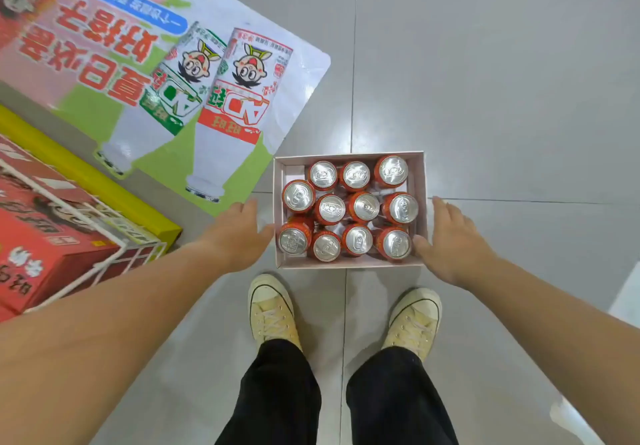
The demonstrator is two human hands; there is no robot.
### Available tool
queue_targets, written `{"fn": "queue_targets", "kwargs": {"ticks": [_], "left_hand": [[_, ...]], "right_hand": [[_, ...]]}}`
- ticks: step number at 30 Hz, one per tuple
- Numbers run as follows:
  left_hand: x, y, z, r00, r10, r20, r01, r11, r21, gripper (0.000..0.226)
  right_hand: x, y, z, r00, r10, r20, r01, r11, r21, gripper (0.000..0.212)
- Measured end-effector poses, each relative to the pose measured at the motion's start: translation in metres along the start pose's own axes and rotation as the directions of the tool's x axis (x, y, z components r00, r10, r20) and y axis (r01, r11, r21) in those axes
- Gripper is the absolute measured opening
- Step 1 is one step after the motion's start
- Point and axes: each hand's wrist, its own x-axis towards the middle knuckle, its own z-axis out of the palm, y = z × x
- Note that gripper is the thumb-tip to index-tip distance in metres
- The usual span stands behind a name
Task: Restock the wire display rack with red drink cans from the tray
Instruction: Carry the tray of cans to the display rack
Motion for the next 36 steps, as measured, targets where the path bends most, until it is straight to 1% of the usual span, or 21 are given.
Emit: {"fn": "queue_targets", "kwargs": {"ticks": [3,5,7,9,10,11,13,14,18,21,25,26,30,31,34,36], "left_hand": [[0.041,-0.006,0.017,0.997,-0.074,-0.008,0.073,0.992,-0.105,0.070],[0.061,-0.003,0.022,0.999,-0.044,-0.008,0.042,0.983,-0.179,0.067],[0.077,0.005,0.029,0.999,0.036,0.002,-0.034,0.967,-0.252,0.049],[0.089,0.010,0.034,0.996,0.091,0.007,-0.086,0.963,-0.254,0.027],[0.095,0.009,0.038,0.998,0.066,0.001,-0.064,0.963,-0.264,0.020],[0.099,0.008,0.042,1.000,0.021,0.006,-0.018,0.949,-0.315,0.015],[0.103,0.004,0.049,0.997,-0.057,0.047,0.072,0.888,-0.455,0.008],[0.103,0.004,0.051,0.996,-0.069,0.050,0.084,0.871,-0.485,0.008],[0.093,0.007,0.046,0.999,-0.048,0.008,0.045,0.864,-0.501,0.012],[0.076,0.007,0.034,0.999,-0.042,0.011,0.042,0.875,-0.482,0.013],[0.035,0.011,-0.001,1.000,-0.019,0.004,0.019,0.875,-0.484,0.006],[0.022,0.014,-0.014,1.000,-0.017,-0.002,0.014,0.880,-0.475,0.008],[-0.040,0.031,-0.076,0.999,0.021,-0.050,-0.039,0.919,-0.393,0.039],[-0.057,0.037,-0.094,0.997,0.026,-0.070,-0.050,0.929,-0.368,0.043],[-0.112,0.055,-0.150,0.993,0.036,-0.116,-0.070,0.949,-0.306,0.046],[-0.148,0.069,-0.189,0.990,0.051,-0.134,-0.092,0.945,-0.314,0.044]], "right_hand": [[0.032,0.011,0.015,0.998,0.067,-0.009,-0.067,0.996,0.053,0.079],[0.054,0.015,0.023,0.996,0.084,0.003,-0.084,0.993,0.080,0.075],[0.076,0.019,0.032,0.996,0.092,0.007,-0.093,0.988,0.121,0.061],[0.094,0.024,0.036,0.995,0.094,-0.008,-0.092,0.980,0.174,0.040],[0.099,0.026,0.038,0.996,0.093,-0.015,-0.088,0.977,0.196,0.032],[0.103,0.028,0.039,0.996,0.085,-0.029,-0.076,0.972,0.222,0.027],[0.105,0.030,0.041,0.996,0.071,-0.052,-0.052,0.952,0.302,0.022],[0.105,0.030,0.041,0.996,0.070,-0.064,-0.045,0.943,0.330,0.019],[0.100,0.031,0.038,0.992,0.083,-0.096,-0.041,0.926,0.375,0.009],[0.091,0.033,0.028,0.992,0.066,-0.109,-0.024,0.938,0.345,0.012],[0.054,0.031,-0.001,0.993,0.027,-0.117,0.010,0.951,0.308,0.021],[0.041,0.029,-0.013,0.993,0.019,-0.113,0.016,0.953,0.303,0.022],[-0.021,0.015,-0.072,0.993,-0.011,-0.117,0.044,0.957,0.286,0.028],[-0.037,0.012,-0.090,0.991,-0.020,-0.129,0.056,0.957,0.285,0.030],[-0.087,0.000,-0.152,0.985,-0.040,-0.165,0.087,0.952,0.292,0.034],[-0.120,-0.009,-0.198,0.981,-0.058,-0.183,0.108,0.954,0.279,0.031]]}}
